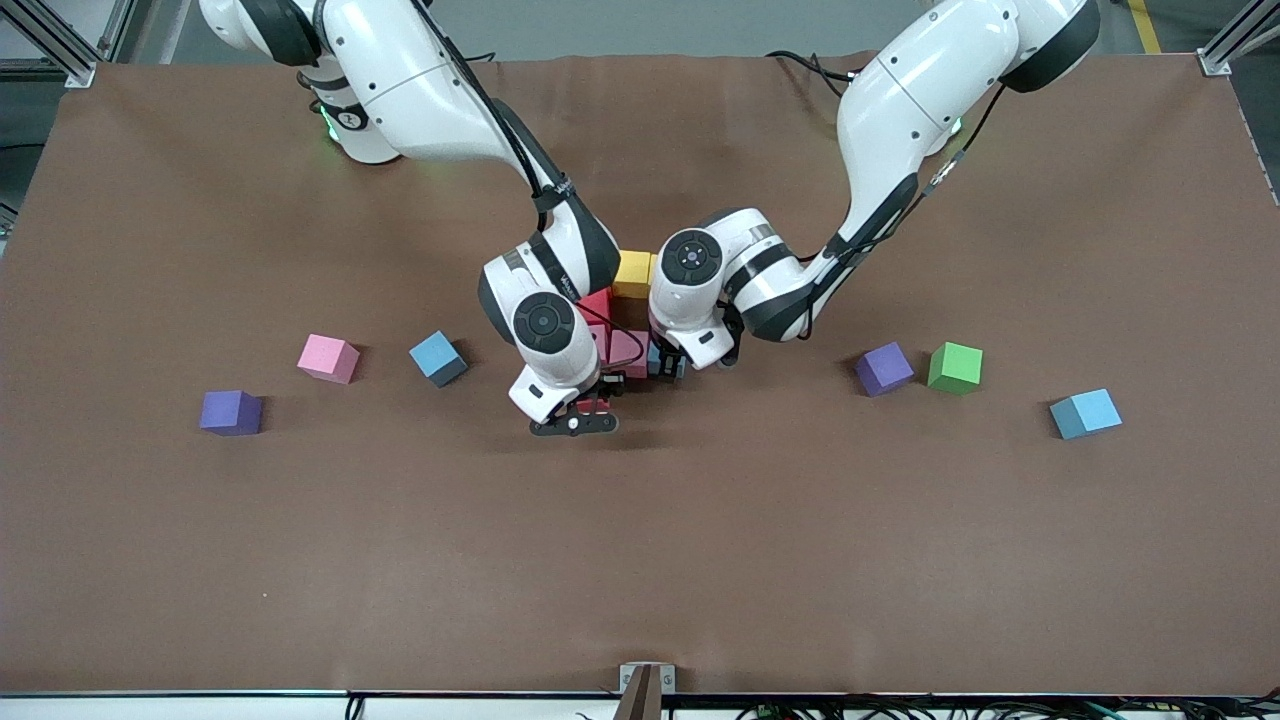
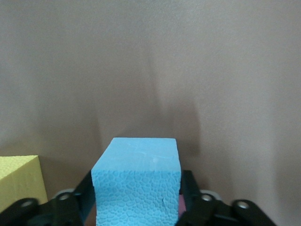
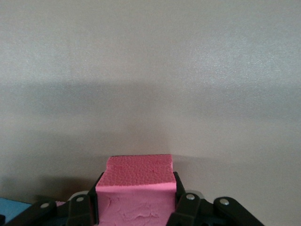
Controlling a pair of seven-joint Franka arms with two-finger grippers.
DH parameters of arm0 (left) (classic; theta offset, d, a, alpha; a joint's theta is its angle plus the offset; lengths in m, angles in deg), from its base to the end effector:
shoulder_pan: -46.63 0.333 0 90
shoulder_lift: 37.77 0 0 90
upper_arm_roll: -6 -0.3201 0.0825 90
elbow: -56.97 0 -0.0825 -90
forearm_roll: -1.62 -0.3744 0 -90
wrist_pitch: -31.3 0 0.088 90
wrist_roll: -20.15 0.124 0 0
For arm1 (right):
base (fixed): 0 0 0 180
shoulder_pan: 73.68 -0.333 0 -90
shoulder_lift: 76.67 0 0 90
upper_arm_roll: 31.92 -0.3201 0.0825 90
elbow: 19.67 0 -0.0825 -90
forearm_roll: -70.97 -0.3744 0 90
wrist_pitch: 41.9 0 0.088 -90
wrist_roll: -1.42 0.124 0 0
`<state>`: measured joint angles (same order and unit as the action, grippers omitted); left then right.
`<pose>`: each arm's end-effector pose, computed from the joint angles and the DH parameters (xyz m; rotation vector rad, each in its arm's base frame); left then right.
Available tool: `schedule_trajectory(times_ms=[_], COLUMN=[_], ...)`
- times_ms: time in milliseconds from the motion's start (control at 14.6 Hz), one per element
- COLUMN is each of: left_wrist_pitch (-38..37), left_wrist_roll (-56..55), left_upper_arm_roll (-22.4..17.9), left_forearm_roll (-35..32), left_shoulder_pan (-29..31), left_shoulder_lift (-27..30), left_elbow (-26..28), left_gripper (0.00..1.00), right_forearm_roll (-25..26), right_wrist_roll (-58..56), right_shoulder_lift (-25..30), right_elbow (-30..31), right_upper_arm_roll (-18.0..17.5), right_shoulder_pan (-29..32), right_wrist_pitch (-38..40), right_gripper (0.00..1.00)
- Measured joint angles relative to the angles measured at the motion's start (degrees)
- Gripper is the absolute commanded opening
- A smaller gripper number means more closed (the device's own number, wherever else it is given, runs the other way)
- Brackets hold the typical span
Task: Arrange 11 blocks into digit 3
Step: 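Set red below pink with the right gripper while the left gripper sets blue, then reach the right gripper to pink while the left gripper reaches purple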
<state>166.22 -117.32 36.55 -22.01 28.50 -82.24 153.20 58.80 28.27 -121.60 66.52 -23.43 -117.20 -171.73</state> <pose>0.4804 -0.4743 0.1910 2.3894 1.9924 -0.1130 0.5650 0.4256 0.1958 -3.0965 -0.0737 0.0603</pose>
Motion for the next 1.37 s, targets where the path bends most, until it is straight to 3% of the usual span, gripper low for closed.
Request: schedule_trajectory(times_ms=[68, 137, 205, 820, 1162, 1367], left_wrist_pitch=[0.0, 0.0, 0.0, -1.91, -4.16, -7.36], left_wrist_roll=[0.12, 0.15, 0.17, 1.52, 11.68, 21.62], left_upper_arm_roll=[0.01, 0.08, 0.23, 0.79, 0.75, 0.67], left_forearm_roll=[0.0, 0.0, 0.0, 0.0, 0.0, 0.0], left_shoulder_pan=[0.04, 0.06, 0.1, 0.77, 3.31, 6.37], left_shoulder_lift=[0.0, 0.04, 0.16, 7.2, 7.96, 8.02], left_elbow=[-0.1, -0.35, -0.67, -1.4, -4.27, -5.34], left_gripper=[1.0, 1.0, 1.0, 1.0, 1.0, 1.0], right_forearm_roll=[0.0, 0.0, 0.0, -0.04, -0.04, -0.01], right_wrist_roll=[0.0, 0.0, 0.01, 0.01, 0.04, 0.12], right_shoulder_lift=[0.0, 0.0, 0.0, 0.12, 4.2, 9.08], right_elbow=[0.0, 0.0, 0.0, -0.8, -2.31, -2.43], right_upper_arm_roll=[0.0, 0.0, 0.0, 0.06, 1.37, 2.1], right_shoulder_pan=[0.0, 0.0, 0.0, -0.02, 0.86, 5.48], right_wrist_pitch=[0.0, 0.01, 0.03, 0.24, 4.8, 8.01], right_gripper=[0.6, 0.93, 1.0, 1.0, 1.0, 1.0])
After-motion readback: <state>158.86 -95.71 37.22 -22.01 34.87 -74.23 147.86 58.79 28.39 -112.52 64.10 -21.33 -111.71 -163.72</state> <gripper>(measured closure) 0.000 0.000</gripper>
